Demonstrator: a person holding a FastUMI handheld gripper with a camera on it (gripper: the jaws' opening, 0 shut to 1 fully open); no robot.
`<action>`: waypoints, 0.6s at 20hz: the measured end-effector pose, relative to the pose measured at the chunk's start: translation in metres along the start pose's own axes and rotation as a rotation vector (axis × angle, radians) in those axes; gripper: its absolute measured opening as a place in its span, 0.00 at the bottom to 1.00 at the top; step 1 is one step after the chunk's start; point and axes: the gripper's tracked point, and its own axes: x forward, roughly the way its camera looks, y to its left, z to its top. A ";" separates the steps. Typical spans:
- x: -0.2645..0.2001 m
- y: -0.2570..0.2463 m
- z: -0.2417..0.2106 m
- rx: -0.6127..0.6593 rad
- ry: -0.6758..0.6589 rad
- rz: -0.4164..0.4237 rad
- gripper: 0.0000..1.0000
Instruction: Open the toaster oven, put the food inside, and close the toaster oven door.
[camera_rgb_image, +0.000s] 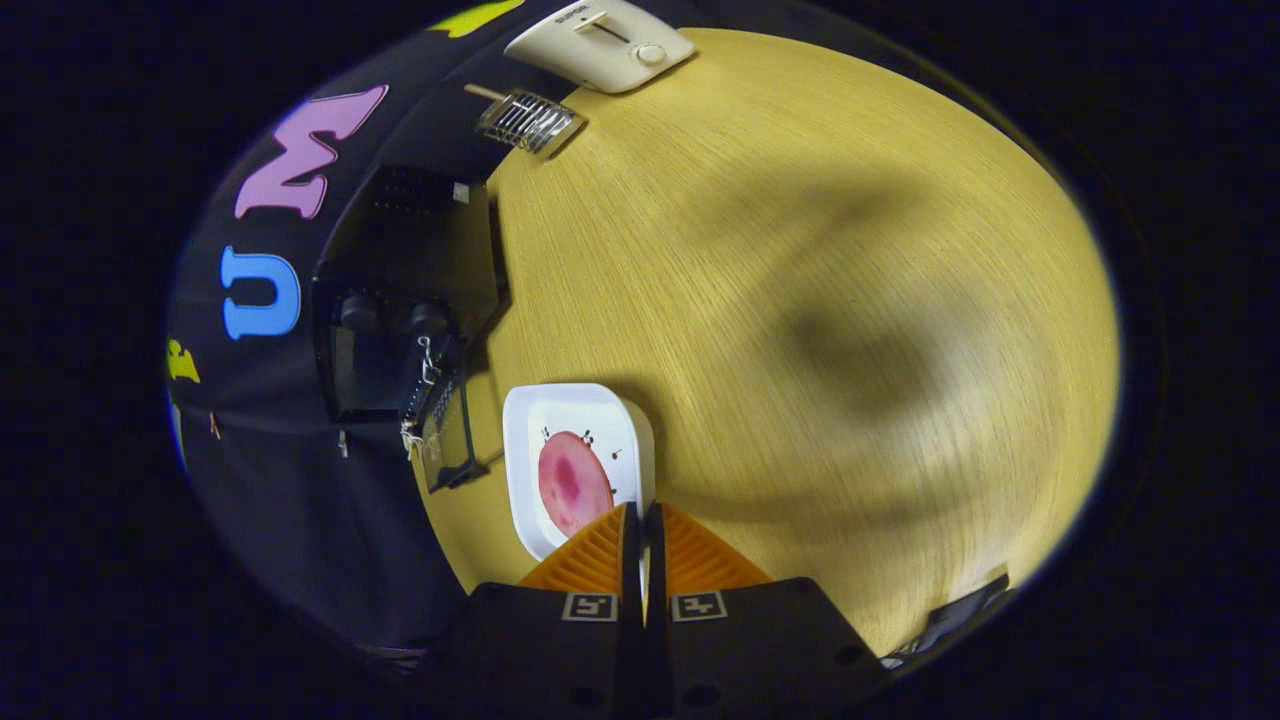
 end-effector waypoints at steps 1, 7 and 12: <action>-0.007 0.008 -0.003 0.030 -0.025 0.031 0.05; -0.026 0.087 -0.012 0.218 -0.205 0.235 0.05; 0.011 0.156 -0.035 0.264 -0.269 0.259 0.05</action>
